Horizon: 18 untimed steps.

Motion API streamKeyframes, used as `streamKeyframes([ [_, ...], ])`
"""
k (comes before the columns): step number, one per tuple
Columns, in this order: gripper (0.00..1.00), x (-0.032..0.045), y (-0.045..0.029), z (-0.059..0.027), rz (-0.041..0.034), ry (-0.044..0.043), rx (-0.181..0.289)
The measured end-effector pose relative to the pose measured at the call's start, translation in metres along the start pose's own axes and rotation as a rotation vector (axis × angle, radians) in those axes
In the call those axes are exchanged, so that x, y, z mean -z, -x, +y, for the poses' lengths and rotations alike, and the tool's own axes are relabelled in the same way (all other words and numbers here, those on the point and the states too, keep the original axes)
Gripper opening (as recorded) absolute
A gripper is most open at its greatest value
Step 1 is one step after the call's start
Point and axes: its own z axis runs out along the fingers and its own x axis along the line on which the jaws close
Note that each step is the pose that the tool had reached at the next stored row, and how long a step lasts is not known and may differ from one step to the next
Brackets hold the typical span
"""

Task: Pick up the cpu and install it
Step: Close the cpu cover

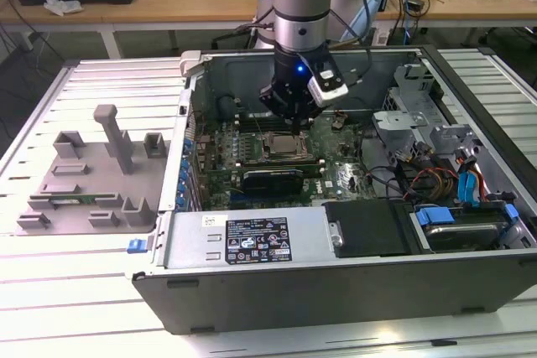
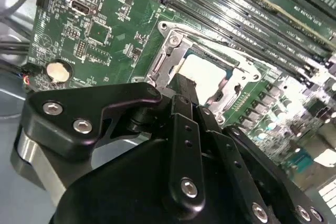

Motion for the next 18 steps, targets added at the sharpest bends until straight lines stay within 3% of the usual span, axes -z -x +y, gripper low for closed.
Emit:
streamKeyframes([
  [1, 0.11, -0.0053, -0.0018, -0.0037, 0.0052, 0.0012, 0.043],
  [9, 0.11, -0.0106, -0.0137, -0.0077, 0.0058, 0.0025, 0.098],
  [18, 0.11, -0.0116, -0.0176, -0.0079, 0.0058, 0.0027, 0.103],
])
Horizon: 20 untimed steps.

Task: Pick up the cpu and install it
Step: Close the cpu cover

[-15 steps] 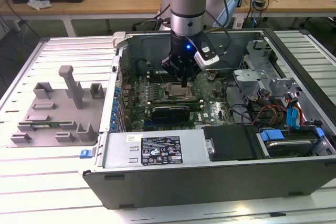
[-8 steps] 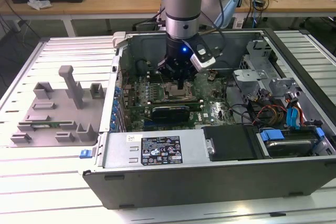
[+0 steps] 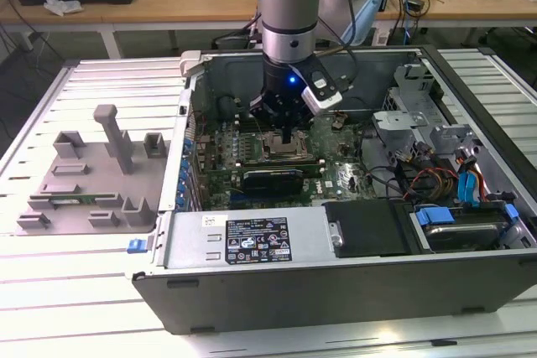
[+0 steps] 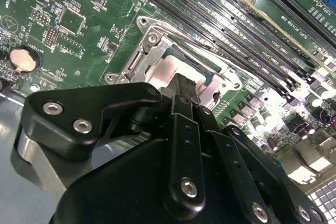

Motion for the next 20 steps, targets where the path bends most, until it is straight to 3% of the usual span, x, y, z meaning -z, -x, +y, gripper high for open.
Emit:
streamKeyframes([
  [4, 0.11, -0.0020, -0.0112, 0.0007, -0.0004, 0.0001, 0.000],
  [10, 0.11, -0.0058, -0.0220, 0.0014, -0.0005, 0.0005, 0.000],
  [20, 0.11, -0.0130, -0.0275, 0.0017, -0.0005, 0.0006, 0.003],
])
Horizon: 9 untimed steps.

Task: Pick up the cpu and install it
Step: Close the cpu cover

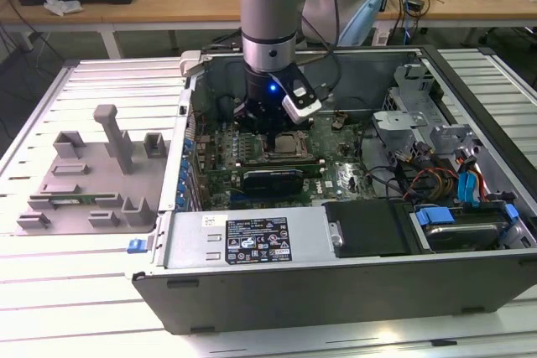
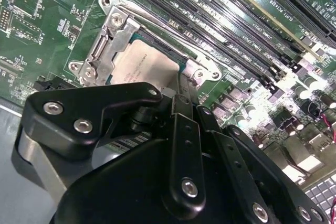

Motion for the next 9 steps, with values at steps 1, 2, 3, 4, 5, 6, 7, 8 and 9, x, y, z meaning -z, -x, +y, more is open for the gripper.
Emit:
streamKeyframes([
  [1, 0.11, -0.0003, -0.0002, 0.0000, 0.0001, -0.0001, 0.000],
  [2, 0.11, -0.0005, -0.0003, 0.0000, 0.0001, -0.0001, 0.000],
  [3, 0.11, -0.0008, -0.0004, 0.0000, 0.0001, -0.0001, 0.001],
  [4, 0.11, -0.0011, -0.0006, 0.0000, 0.0000, 0.0000, 0.001],
  [5, 0.11, -0.0014, -0.0008, 0.0000, 0.0000, 0.0000, 0.001],
  [6, 0.11, -0.0017, -0.0010, 0.0001, 0.0000, 0.0000, 0.001],
  [7, 0.11, -0.0020, -0.0013, 0.0001, 0.0000, 0.0000, 0.001],
  [8, 0.11, -0.0024, -0.0017, 0.0001, 0.0001, 0.0000, 0.001],
  [9, 0.11, -0.0026, -0.0020, 0.0001, 0.0001, -0.0001, 0.002],
])
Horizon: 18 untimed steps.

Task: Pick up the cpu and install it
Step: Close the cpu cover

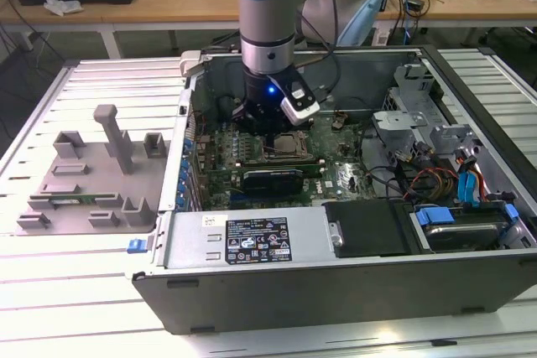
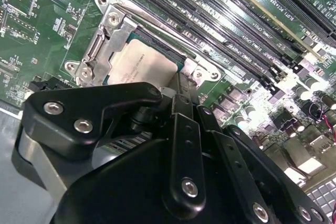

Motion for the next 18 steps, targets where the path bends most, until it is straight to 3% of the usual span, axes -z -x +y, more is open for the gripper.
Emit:
streamKeyframes([
  [18, 0.11, -0.0001, -0.0003, 0.0001, -0.0004, 0.0007, 0.000],
])
